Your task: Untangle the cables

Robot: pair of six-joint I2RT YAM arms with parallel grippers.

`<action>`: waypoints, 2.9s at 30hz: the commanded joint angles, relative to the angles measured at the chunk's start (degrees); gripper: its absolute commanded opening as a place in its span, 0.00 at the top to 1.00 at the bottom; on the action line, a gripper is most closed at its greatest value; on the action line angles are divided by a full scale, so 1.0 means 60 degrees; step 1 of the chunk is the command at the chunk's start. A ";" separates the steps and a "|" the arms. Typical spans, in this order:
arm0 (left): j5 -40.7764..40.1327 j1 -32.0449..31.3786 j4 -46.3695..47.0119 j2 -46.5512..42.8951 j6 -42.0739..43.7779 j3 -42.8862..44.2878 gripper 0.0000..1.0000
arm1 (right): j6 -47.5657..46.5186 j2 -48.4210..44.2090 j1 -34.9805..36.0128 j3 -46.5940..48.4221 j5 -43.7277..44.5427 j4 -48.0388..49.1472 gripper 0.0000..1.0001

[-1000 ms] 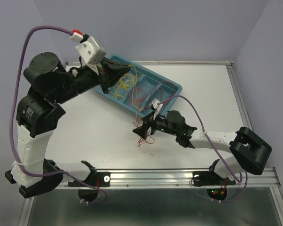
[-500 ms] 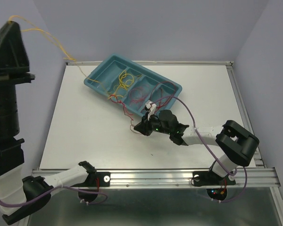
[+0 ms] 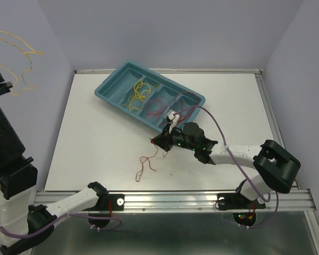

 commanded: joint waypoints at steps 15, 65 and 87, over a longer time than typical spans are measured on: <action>0.0003 0.0219 0.1427 0.1124 -0.0429 -0.4168 1.00 | -0.0040 -0.1979 0.0103 -0.0267 0.0589 0.0396 0.99; 0.3592 0.4322 0.1661 0.4581 -0.5176 -0.5032 1.00 | -0.0025 -0.2170 0.0103 -0.0369 0.0896 0.0367 0.99; 0.3696 0.4307 -0.0004 0.7845 -0.5542 -0.4494 1.00 | -0.0025 -0.2243 0.0102 -0.0384 0.0970 0.0352 0.99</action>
